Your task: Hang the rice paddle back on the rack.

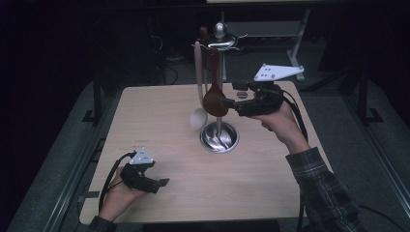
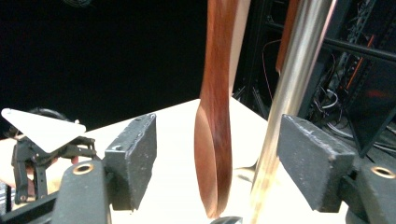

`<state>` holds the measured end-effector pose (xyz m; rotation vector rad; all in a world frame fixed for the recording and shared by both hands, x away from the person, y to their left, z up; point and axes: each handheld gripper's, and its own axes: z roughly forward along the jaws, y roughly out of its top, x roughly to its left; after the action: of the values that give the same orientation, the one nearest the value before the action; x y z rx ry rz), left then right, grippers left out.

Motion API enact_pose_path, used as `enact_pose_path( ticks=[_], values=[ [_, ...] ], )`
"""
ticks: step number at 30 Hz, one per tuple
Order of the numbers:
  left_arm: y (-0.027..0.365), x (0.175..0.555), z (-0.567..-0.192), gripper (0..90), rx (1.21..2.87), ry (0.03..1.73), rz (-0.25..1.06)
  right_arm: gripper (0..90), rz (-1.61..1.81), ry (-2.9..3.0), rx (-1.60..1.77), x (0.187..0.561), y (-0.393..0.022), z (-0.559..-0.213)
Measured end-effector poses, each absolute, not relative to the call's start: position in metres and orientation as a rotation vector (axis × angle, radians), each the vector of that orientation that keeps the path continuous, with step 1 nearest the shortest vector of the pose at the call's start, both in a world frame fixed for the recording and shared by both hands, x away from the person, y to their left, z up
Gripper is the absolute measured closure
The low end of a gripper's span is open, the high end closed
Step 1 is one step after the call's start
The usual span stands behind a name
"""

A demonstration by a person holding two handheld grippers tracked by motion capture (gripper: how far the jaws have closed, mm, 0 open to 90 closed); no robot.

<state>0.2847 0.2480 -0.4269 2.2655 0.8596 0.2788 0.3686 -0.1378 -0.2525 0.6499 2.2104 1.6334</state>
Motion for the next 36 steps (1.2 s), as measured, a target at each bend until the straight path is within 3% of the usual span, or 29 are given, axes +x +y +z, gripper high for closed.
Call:
enact_pose_path(
  ticks=[21,36],
  values=[
    [0.253,0.284,-0.427,13.1,2.238,0.819,0.273,13.6,1.509,2.249,0.815,0.343,-0.175,-0.342],
    [0.266,0.283,-0.433,13.1,2.198,0.833,0.278,12.1,1.403,2.243,0.978,0.317,-0.208,-0.408]
  ],
)
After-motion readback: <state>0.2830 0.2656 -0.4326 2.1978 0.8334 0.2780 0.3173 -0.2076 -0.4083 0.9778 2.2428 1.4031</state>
